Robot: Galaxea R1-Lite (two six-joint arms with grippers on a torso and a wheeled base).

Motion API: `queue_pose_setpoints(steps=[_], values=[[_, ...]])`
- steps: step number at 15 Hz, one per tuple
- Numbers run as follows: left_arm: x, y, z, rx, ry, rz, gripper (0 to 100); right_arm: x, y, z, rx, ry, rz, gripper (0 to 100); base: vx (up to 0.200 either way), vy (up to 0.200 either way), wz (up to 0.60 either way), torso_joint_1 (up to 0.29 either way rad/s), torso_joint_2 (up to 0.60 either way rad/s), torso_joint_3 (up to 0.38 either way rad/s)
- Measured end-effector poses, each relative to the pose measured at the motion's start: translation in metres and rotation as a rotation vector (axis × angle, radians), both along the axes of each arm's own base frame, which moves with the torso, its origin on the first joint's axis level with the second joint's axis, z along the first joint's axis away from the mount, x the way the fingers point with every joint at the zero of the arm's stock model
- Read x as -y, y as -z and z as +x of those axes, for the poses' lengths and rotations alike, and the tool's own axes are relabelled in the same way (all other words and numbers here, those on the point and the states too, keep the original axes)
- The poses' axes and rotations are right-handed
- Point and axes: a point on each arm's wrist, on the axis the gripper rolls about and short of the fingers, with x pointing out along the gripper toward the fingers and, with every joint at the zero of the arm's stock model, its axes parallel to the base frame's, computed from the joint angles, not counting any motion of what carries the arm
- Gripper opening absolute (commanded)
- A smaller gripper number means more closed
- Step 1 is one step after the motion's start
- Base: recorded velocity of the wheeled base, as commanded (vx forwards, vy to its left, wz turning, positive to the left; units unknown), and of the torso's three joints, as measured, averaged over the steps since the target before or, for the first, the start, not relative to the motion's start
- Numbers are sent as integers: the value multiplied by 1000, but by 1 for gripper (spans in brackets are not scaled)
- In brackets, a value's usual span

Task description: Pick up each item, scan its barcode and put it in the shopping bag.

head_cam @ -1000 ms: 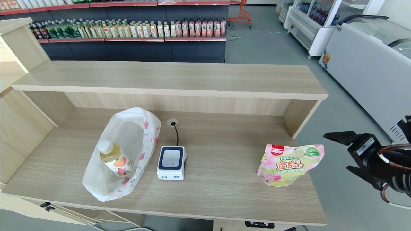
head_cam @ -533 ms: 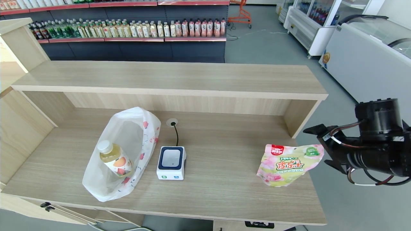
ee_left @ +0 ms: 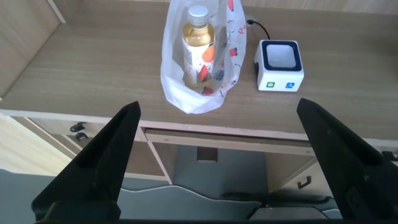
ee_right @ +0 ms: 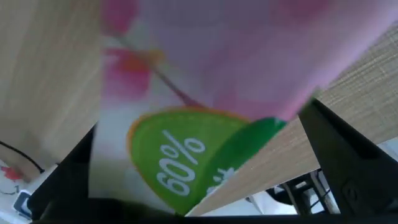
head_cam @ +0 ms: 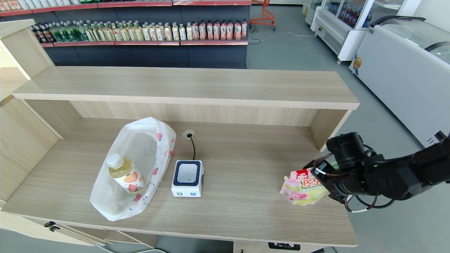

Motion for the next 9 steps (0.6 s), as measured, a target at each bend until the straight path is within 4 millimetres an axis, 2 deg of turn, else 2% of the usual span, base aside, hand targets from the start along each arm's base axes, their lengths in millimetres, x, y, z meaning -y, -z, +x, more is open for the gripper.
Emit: queue_pose_setpoints(steps=[1, 2, 5, 9], values=[[0, 0, 0, 0, 0, 0, 100, -7, 8, 5, -13, -33, -50, 100, 0, 0, 0, 0, 0, 0], [0, 0, 0, 0, 0, 0, 100, -11, 14, 10, -14, -51, -94, 0, 0, 0, 0, 0, 0, 0], [0, 0, 0, 0, 0, 0, 100, -17, 25, 19, -2, -140, -200, 0, 0, 0, 0, 0, 0, 0], [0, 0, 0, 0, 0, 0, 100, -16, 29, 19, 15, -265, -402, 0, 0, 0, 0, 0, 0, 0]])
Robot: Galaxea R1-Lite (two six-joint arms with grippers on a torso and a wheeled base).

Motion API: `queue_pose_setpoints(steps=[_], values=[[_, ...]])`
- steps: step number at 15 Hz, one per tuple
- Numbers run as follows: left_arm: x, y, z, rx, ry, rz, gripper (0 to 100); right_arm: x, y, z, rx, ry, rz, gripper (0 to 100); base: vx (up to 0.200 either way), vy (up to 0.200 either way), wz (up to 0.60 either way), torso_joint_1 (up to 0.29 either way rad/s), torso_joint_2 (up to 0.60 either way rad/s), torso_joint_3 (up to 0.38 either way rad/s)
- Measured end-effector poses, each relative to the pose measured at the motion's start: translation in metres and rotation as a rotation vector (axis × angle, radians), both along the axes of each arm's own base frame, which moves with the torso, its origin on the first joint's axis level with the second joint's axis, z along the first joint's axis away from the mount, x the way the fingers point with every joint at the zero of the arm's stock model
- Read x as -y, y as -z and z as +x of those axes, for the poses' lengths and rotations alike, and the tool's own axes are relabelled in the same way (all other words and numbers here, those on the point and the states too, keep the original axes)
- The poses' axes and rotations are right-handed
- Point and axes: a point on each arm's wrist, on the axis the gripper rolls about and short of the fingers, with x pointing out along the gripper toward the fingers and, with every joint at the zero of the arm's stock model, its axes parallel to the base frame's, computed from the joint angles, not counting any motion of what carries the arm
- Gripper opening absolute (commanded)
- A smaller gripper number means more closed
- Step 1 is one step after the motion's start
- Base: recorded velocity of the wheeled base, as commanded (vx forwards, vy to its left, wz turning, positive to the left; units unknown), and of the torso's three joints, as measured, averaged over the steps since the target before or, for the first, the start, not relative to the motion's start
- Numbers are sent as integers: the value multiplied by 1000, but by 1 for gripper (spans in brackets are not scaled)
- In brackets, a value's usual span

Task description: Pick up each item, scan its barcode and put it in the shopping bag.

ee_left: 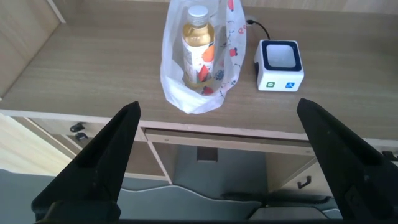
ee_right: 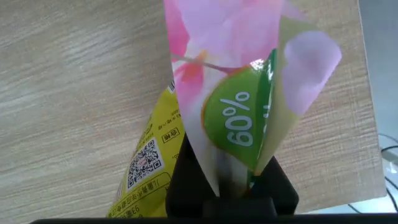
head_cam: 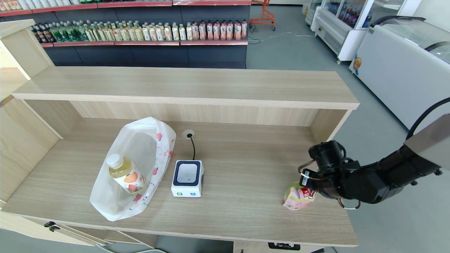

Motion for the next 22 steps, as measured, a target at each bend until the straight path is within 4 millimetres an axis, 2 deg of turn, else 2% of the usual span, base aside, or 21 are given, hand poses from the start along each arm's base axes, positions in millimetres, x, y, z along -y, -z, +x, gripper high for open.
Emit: queue_pose_setpoints(steps=[3, 5, 9, 11, 13, 16, 20, 22], values=[[0, 0, 0, 0, 0, 0, 100, 0, -18, -1, 149, -164, -124, 0, 0, 0, 0, 0, 0, 0], [0, 0, 0, 0, 0, 0, 100, 1, -46, -4, 397, -375, -115, 0, 0, 0, 0, 0, 0, 0], [0, 0, 0, 0, 0, 0, 100, 15, -80, -31, 871, -1064, -102, 0, 0, 0, 0, 0, 0, 0], [0, 0, 0, 0, 0, 0, 100, 26, -86, -44, 1095, -1413, -208, 0, 0, 0, 0, 0, 0, 0], [0, 0, 0, 0, 0, 0, 100, 31, -89, -55, 1266, -1666, -279, 0, 0, 0, 0, 0, 0, 0], [0, 0, 0, 0, 0, 0, 100, 17, -88, -69, 1404, -1840, -305, 0, 0, 0, 0, 0, 0, 0], [0, 0, 0, 0, 0, 0, 100, -7, -85, -81, 1470, -1949, -252, 0, 0, 0, 0, 0, 0, 0], [0, 0, 0, 0, 0, 0, 100, -11, -83, -84, 1486, -1965, -254, 0, 0, 0, 0, 0, 0, 0]])
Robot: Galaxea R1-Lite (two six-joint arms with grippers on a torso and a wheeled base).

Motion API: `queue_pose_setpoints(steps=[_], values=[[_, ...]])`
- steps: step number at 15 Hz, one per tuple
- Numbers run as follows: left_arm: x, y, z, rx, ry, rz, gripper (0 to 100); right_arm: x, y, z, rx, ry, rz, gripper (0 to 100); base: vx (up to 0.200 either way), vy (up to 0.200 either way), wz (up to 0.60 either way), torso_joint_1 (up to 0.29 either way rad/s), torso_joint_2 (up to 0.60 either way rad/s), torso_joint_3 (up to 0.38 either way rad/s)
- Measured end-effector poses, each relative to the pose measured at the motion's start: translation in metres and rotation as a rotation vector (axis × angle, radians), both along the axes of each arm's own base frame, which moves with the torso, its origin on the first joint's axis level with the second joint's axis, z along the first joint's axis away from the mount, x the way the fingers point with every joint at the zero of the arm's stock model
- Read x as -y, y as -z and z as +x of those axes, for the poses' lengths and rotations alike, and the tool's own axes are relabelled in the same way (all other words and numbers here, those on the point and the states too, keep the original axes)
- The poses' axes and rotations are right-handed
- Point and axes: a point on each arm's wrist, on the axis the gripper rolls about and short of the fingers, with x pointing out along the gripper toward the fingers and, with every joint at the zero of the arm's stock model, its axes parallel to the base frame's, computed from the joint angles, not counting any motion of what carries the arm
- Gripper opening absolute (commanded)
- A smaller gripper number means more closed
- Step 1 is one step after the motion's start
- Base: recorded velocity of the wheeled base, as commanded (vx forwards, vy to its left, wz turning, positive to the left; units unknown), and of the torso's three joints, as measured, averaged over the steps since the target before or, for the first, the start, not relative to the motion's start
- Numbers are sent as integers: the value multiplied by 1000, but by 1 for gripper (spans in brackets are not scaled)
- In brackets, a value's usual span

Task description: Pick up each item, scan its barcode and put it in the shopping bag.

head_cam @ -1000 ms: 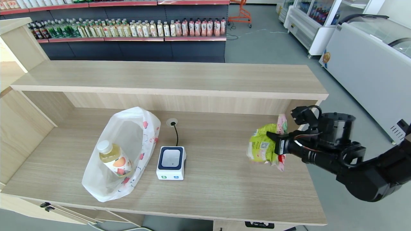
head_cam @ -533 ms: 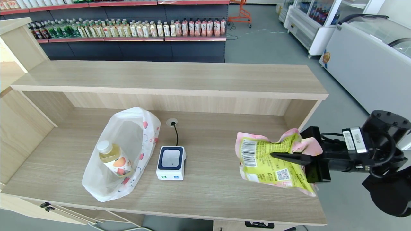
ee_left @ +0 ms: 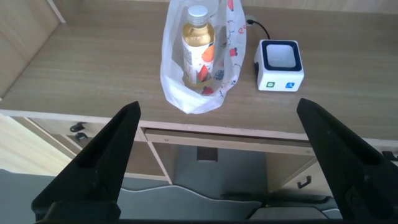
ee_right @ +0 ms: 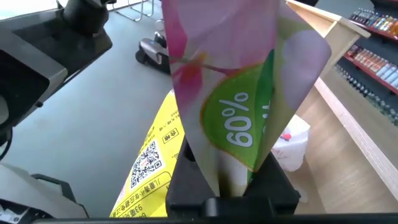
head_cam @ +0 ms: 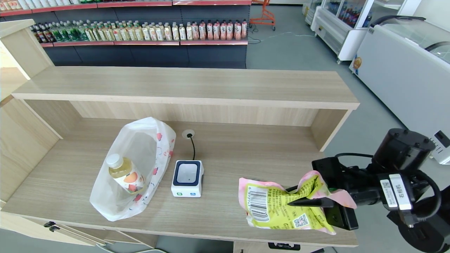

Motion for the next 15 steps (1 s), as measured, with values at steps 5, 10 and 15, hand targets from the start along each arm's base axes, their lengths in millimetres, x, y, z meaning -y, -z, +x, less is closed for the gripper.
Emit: queue_pose_setpoints(steps=[5, 10, 15], values=[[0, 0, 0, 0, 0, 0, 100, 2, 11, -4, 42, 5, -13, 0, 0, 0, 0, 0, 0, 0], [0, 0, 0, 0, 0, 0, 100, 8, 13, -2, 90, 30, -12, 0, 0, 0, 0, 0, 0, 0], [0, 0, 0, 0, 0, 0, 100, 26, 8, 2, 107, 96, -9, 0, 0, 0, 0, 0, 0, 0]])
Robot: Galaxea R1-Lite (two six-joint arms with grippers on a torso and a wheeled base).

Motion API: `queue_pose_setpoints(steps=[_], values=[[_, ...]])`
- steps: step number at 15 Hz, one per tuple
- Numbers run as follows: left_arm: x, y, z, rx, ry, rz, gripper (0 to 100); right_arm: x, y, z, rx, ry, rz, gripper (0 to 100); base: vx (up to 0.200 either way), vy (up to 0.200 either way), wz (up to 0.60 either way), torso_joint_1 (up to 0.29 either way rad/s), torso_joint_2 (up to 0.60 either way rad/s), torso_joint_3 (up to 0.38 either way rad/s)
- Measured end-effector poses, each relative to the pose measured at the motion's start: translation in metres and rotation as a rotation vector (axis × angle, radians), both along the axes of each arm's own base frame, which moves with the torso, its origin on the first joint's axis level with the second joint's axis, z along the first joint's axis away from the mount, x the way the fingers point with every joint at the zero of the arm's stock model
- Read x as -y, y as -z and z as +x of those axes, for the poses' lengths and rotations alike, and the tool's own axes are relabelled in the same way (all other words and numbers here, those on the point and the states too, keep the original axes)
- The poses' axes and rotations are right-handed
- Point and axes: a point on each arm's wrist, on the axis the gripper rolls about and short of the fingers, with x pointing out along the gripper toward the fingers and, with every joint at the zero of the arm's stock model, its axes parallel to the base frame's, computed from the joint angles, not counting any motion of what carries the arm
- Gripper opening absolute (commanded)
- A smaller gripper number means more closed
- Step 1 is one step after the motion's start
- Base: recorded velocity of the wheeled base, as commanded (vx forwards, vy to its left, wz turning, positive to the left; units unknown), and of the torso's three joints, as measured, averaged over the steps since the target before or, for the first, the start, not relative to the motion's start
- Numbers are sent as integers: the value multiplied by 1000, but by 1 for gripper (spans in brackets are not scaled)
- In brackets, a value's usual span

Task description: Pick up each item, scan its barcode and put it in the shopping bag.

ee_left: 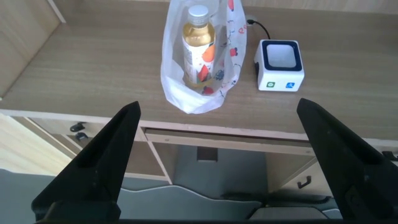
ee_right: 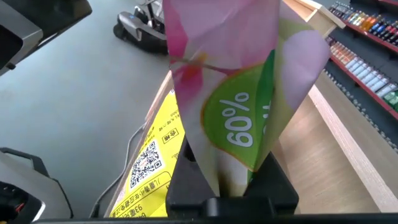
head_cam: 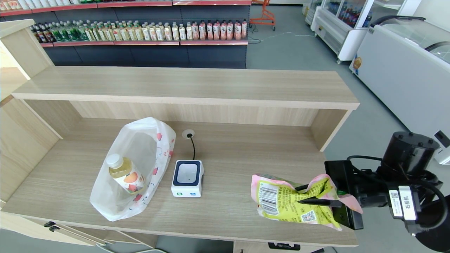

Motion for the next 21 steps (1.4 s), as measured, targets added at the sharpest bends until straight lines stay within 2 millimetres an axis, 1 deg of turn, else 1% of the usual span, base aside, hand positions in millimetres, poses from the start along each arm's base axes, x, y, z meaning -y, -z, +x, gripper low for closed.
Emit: queue_pose_setpoints(steps=[4, 18, 19, 20, 21], values=[[0, 0, 0, 0, 0, 0, 100, 5, -4, -2, 12, 17, 3, 0, 0, 0, 0, 0, 0, 0], [0, 0, 0, 0, 0, 0, 100, 5, -4, -10, -2, 10, -14, 0, 0, 0, 0, 0, 0, 0], [0, 0, 0, 0, 0, 0, 100, 6, -9, -11, -10, 17, -13, 0, 0, 0, 0, 0, 0, 0], [0, 0, 0, 0, 0, 0, 100, 8, -17, -11, -27, 36, -9, 0, 0, 0, 0, 0, 0, 0], [0, 0, 0, 0, 0, 0, 100, 11, -28, -12, -72, 94, -5, 0, 0, 0, 0, 0, 0, 0]])
